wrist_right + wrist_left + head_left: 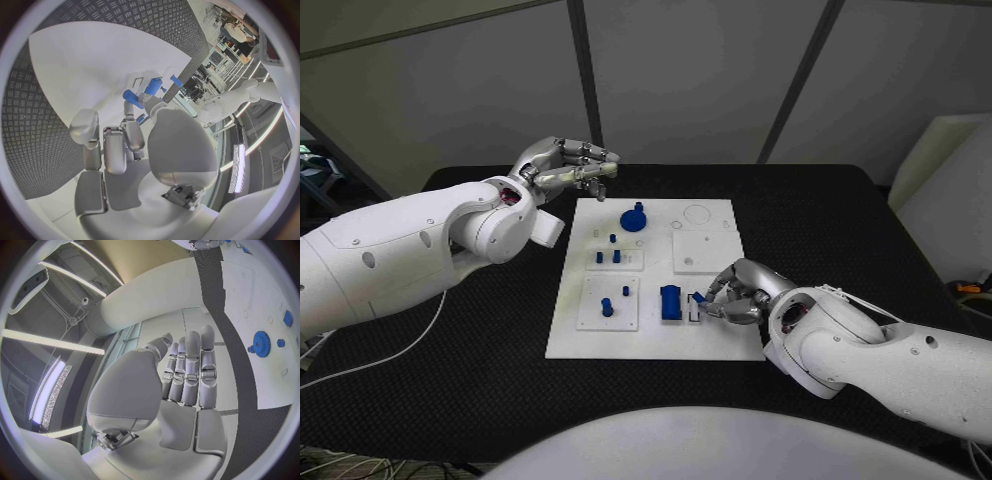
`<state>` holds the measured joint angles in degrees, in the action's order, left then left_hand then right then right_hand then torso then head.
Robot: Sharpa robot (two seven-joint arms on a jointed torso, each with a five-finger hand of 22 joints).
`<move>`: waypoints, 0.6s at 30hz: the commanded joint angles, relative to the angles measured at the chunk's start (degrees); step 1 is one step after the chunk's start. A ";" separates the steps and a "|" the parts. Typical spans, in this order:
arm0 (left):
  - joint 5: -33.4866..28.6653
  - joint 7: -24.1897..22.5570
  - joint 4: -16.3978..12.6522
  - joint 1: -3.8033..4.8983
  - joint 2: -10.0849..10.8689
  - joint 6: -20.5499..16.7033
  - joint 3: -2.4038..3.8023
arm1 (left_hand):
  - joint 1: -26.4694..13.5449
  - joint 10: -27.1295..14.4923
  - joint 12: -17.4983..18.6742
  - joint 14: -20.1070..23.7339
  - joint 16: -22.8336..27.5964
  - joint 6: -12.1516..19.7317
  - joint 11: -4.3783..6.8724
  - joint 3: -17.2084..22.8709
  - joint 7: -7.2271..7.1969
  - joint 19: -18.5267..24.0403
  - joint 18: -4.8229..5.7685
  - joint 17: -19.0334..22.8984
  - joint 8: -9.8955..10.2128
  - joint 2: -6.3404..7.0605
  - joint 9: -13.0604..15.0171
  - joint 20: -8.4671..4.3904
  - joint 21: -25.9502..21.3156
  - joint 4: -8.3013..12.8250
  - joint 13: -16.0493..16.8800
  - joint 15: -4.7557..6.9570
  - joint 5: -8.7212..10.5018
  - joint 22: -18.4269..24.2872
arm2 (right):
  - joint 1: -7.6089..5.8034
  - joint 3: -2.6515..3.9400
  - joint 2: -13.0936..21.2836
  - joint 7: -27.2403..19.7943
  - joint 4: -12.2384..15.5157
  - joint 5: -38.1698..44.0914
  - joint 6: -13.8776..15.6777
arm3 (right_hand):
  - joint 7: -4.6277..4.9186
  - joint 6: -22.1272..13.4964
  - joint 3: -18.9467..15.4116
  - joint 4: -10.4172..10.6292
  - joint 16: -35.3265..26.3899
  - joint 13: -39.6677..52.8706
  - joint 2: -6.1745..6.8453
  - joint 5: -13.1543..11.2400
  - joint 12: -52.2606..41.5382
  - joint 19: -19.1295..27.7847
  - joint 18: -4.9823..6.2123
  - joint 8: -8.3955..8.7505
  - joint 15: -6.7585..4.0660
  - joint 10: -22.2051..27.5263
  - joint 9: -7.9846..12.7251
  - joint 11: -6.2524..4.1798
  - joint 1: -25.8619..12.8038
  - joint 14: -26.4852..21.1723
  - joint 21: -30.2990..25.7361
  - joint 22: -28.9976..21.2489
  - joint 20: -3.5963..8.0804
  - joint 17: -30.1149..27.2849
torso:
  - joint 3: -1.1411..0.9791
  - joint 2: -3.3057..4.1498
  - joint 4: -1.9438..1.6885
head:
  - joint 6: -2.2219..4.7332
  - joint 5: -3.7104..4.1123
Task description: Assemble the parts on the task board
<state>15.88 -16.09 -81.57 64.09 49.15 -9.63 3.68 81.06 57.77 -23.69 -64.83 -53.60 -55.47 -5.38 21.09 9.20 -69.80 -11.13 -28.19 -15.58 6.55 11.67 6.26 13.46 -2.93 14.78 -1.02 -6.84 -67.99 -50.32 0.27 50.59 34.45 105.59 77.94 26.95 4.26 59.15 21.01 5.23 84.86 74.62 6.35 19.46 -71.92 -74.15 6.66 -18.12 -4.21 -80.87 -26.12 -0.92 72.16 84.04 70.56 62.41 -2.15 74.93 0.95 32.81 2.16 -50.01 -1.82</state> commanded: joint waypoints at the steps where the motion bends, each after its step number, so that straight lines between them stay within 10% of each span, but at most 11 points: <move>1: -0.09 -0.14 -0.10 0.06 -0.04 0.76 0.01 | -0.31 -0.27 -0.38 0.42 -0.06 0.39 0.01 -0.19 -0.06 -0.06 0.77 0.10 -0.29 0.00 0.07 0.36 -0.15 0.30 0.07 -0.10 0.25 0.06 | -0.19 0.04 -0.88 0.53 -1.05 -2.22 -4.79 | -0.86 1.25 -0.47 0.97 0.19 -0.20 0.02 0.95 0.08 -0.27 -0.81 0.24 -0.17 -0.45 -0.09 0.02 -1.48 4.26 0.22 -0.09 0.01 6.71 | 0.01 0.03 0.03 | 0.01 -0.23; 18: -0.09 0.13 -0.19 0.07 0.05 1.09 0.01 | -0.31 -0.27 -0.38 0.42 -0.06 0.39 0.01 -0.19 -0.06 -0.06 0.77 0.10 -0.29 0.00 0.07 0.36 -0.15 0.30 0.07 -0.10 0.25 0.06 | -0.34 0.06 -3.05 2.33 -3.21 -0.85 -6.84 | -1.54 3.09 -2.90 2.96 0.27 0.49 0.35 1.69 -0.66 -0.39 -0.81 -0.53 -0.53 -0.97 -1.00 -0.46 -5.55 4.29 0.23 0.07 0.25 6.87 | -0.01 -0.04 0.11 | 0.01 -0.41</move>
<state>15.88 -15.90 -81.64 64.09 49.19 -9.37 3.67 81.06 57.78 -23.69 -64.83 -53.60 -55.47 -5.39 21.09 9.20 -69.80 -11.13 -28.14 -15.58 6.55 11.67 6.26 13.46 -2.93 14.77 -1.02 -6.84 -68.00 -50.72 0.45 47.62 35.98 102.56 76.84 21.65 2.72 61.84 18.40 8.30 84.86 74.91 6.61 20.77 -72.40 -74.36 6.67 -18.43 -4.21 -81.40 -27.06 -1.44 67.20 84.04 70.55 62.39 -1.94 74.93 0.97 32.81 2.24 -50.01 -2.24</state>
